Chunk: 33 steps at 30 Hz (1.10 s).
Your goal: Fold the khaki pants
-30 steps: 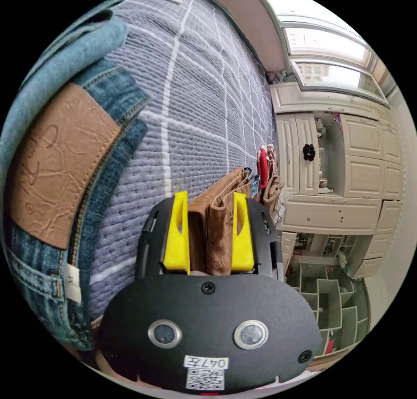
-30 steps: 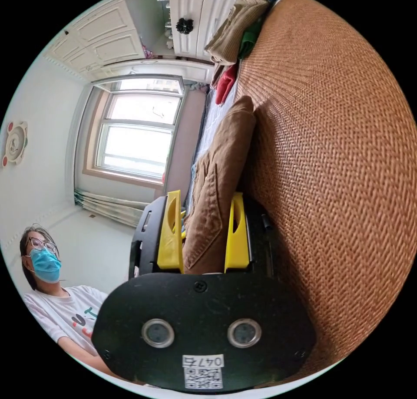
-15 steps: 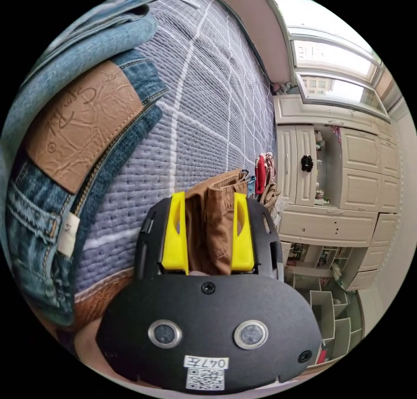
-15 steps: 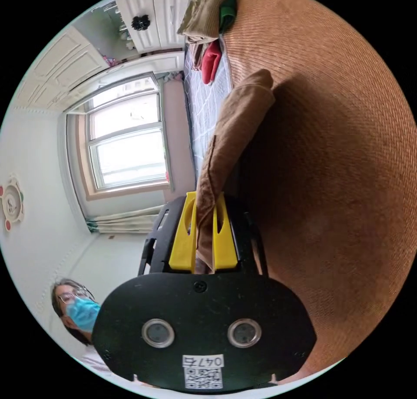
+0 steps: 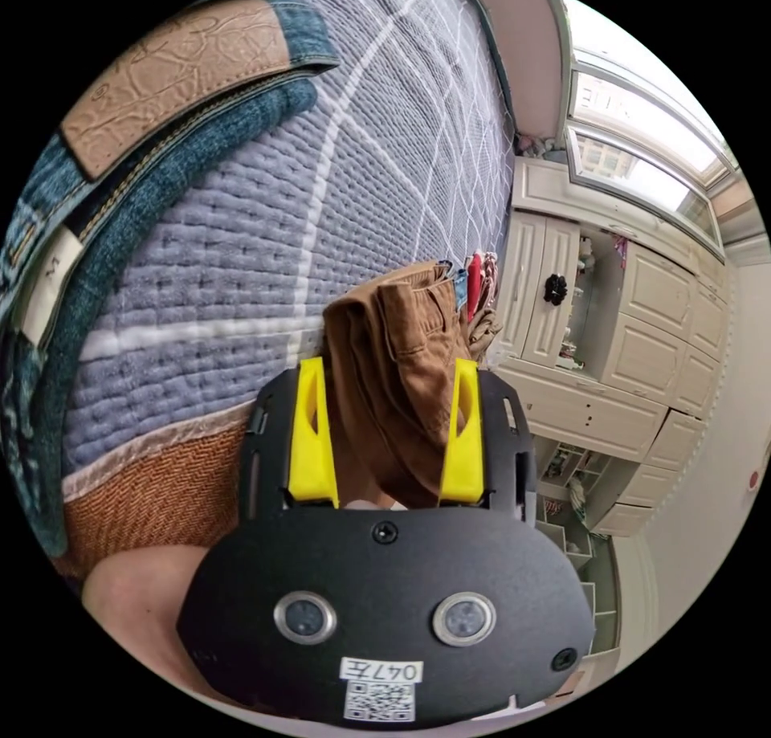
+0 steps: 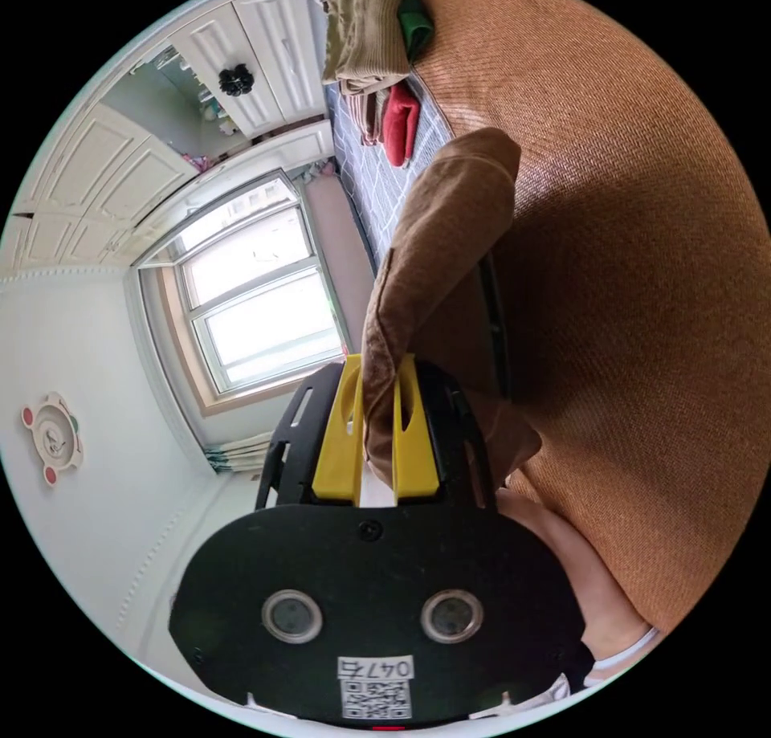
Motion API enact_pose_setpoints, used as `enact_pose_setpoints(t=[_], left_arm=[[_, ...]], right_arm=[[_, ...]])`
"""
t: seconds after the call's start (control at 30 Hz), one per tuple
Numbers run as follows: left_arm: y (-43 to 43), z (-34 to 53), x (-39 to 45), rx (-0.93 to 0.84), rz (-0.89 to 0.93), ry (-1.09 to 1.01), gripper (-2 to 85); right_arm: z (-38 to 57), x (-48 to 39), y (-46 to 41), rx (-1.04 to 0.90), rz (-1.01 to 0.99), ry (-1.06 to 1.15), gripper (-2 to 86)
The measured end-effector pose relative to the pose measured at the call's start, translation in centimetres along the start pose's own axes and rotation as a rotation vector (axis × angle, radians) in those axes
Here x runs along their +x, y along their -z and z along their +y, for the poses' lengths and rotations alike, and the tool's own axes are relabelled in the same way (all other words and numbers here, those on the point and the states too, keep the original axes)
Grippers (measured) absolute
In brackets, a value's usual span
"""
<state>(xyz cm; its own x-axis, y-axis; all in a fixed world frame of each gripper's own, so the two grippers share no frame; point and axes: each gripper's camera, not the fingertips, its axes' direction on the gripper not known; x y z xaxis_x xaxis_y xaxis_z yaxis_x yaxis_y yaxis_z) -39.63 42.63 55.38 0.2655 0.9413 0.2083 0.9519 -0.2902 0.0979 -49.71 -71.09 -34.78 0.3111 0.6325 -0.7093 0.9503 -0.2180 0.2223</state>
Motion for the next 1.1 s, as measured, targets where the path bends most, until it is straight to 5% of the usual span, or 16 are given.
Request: enact_pose_setpoints(t=[0.4, 0.6, 0.8, 0.97, 1.1], left_arm=[[0.7, -7.2, 8.6, -0.105, 0.001, -0.155, 5.4], [5.3, -1.3, 27.0, -0.083, -0.208, -0.760, 4.9], [26.4, 7.5, 37.1, 0.173, -0.101, -0.938, 4.7], [54.8, 16.2, 41.3, 0.652, -0.177, -0.973, 4.7], [68.3, 17.2, 39.9, 0.854, -0.246, -0.834, 5.0]], right_arm=[[-1.5, -4.7, 6.6, -0.038, 0.292, 0.215, 2.0], [2.4, -13.9, 9.2, -0.016, 0.479, 0.522, 2.0], [9.1, -27.6, 6.2, -0.135, 0.471, 0.909, 2.0], [15.3, -35.7, -4.2, -0.392, 0.164, 1.146, 2.0], [17.8, -37.2, -14.1, -0.570, 0.024, 1.189, 2.1]])
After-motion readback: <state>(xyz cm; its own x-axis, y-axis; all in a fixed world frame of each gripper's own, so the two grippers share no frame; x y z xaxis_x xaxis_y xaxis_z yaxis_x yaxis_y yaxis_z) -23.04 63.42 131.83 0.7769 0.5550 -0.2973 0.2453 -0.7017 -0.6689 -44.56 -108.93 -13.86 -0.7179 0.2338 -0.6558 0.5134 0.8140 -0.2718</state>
